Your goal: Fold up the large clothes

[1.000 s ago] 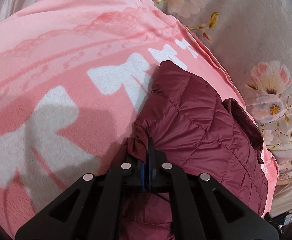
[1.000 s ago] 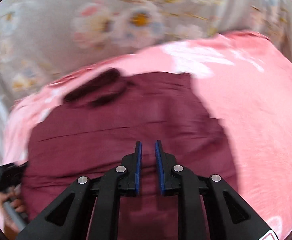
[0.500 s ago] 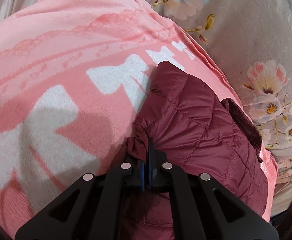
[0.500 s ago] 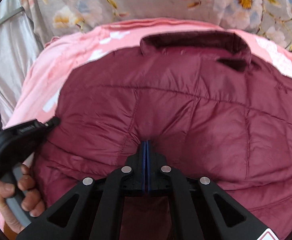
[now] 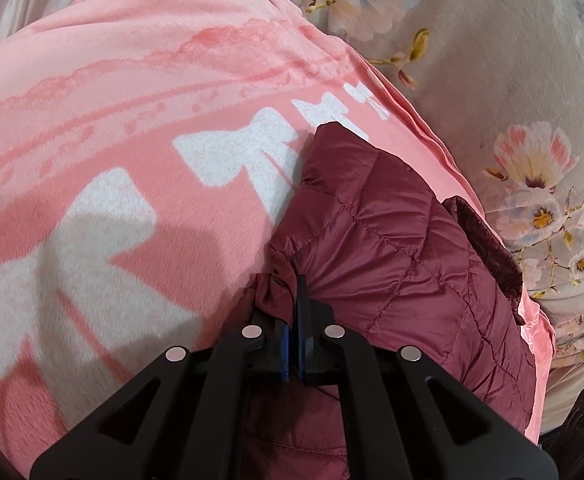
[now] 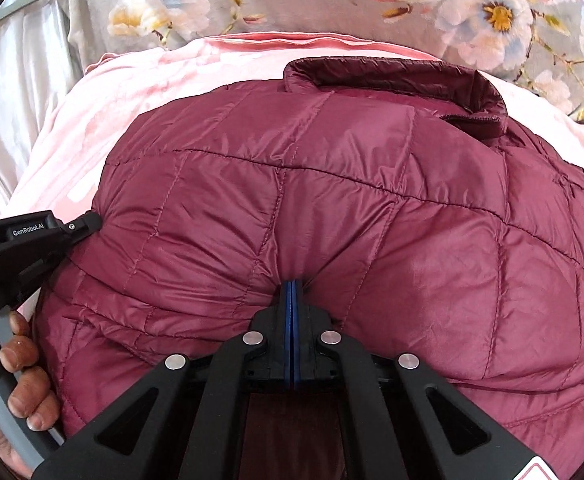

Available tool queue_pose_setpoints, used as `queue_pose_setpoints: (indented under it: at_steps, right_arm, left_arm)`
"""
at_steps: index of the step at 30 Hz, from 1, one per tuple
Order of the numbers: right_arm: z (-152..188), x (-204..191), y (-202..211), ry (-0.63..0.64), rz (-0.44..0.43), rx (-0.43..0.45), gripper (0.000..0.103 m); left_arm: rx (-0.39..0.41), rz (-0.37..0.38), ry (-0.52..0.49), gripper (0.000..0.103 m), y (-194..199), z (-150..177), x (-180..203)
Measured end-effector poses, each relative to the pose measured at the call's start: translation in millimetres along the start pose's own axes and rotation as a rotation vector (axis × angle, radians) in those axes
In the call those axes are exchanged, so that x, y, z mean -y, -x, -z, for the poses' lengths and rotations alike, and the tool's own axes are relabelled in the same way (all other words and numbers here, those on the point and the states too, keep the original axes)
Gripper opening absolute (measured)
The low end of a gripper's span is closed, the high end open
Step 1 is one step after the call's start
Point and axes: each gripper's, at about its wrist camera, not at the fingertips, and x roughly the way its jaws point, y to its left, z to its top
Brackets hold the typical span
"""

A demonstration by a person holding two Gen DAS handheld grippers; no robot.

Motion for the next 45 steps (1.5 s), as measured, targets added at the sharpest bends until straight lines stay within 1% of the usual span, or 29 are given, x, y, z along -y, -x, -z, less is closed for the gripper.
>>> queue_pose_setpoints:
  at_steps: [3,6,8,10,11,12,14,16,17,18,19,20,22,24,26,28,31,35,37,40,42,44,45]
  right_arm:
    - [0.2,-1.0,0.4,0.004,0.006,0.001,0.0]
    - [0.0,0.4,0.2,-0.002,-0.002,0.001,0.0]
    - [-0.2,0.6,0.3,-0.005,-0.005,0.002,0.0]
    - [-0.5,0.7,0.4,-0.006,-0.006,0.001,0.0]
    - [-0.6,1.0,0.6,-0.008,-0.009,0.002,0.0]
    - [-0.7,1.6,0.6,-0.011,-0.012,0.001,0.0]
    - [-0.9,2.0,1.2,-0.012,-0.012,0.0,0.0]
    - [-1.5,2.1,4.4,-0.013,-0.016,0.0,0.0]
    - [-1.8,6.1,8.6,-0.03,-0.035,-0.002,0.0]
    - [-1.4,13.4,15.7,-0.061,-0.059,0.002,0.0]
    - [-0.6,20.1,22.0,-0.083,-0.068,0.012,0.0]
    - [1.1,30.0,31.6,-0.106,-0.059,0.027,0.0]
    - [6.5,49.7,45.1,-0.135,-0.024,0.04,0.0]
    - [13.9,75.5,55.6,-0.161,0.047,0.045,0.0]
    - [19.3,93.2,59.3,-0.182,0.097,0.04,0.0]
    - [25.0,107.2,54.0,-0.202,0.1,0.008,0.0]
    - [29.4,109.5,45.3,-0.194,0.097,-0.009,0.0]
    - [32.1,100.6,39.0,-0.141,0.153,0.01,0.0]
    - [32.8,99.1,38.4,-0.133,0.164,0.014,0.0]
    - [33.7,100.0,39.1,-0.143,0.153,0.015,0.0]
    - [32.3,105.2,43.0,-0.17,0.111,0.013,0.0]
    - [27.8,114.0,49.4,-0.207,0.046,0.017,0.007]
    - [23.3,119.8,53.6,-0.23,0.022,0.026,0.015]
  left_arm:
    - [0.019,-0.012,-0.008,0.002,10.5,3.3,2.6]
    - [0.071,-0.021,-0.047,0.002,42.0,11.7,12.4]
    - [0.113,0.0,-0.07,0.002,66.8,15.3,24.5]
    - [0.124,0.04,-0.094,0.002,80.1,15.2,40.0]
    - [0.115,0.061,-0.104,0.002,81.6,15.2,47.3]
    - [0.089,0.086,-0.124,0.002,77.9,16.2,59.0]
    - [0.023,0.087,-0.16,0.002,63.7,23.4,79.3]
    - [0.011,0.082,-0.187,0.002,57.6,30.9,91.3]
    - [-0.015,0.054,-0.227,0.002,46.5,36.1,100.7]
    - [-0.039,0.03,-0.243,0.002,37.3,39.6,104.1]
    - [-0.069,0.008,-0.25,0.002,26.5,42.8,105.0]
    - [-0.09,-0.009,-0.252,0.002,17.2,45.8,103.6]
    - [-0.099,-0.028,-0.253,0.002,11.5,52.6,97.7]
    - [-0.1,-0.024,-0.258,0.002,9.3,57.2,92.3]
    - [-0.099,-0.015,-0.254,0.002,9.2,59.5,89.1]
    - [-0.091,-0.014,-0.259,0.002,9.4,62.8,87.4]
    - [-0.069,-0.025,-0.282,0.002,11.2,67.7,87.3]
    - [-0.068,-0.026,-0.284,0.002,8.7,66.6,87.7]
    - [-0.067,-0.035,-0.293,0.001,8.4,66.8,88.7]
    - [-0.064,-0.055,-0.312,0.001,8.2,67.5,91.6]
    - [-0.063,-0.059,-0.316,0.001,9.1,67.1,92.9]
    - [-0.068,-0.058,-0.315,0.002,13.0,62.7,95.2]
    - [-0.074,-0.049,-0.309,0.004,14.9,59.1,97.7]
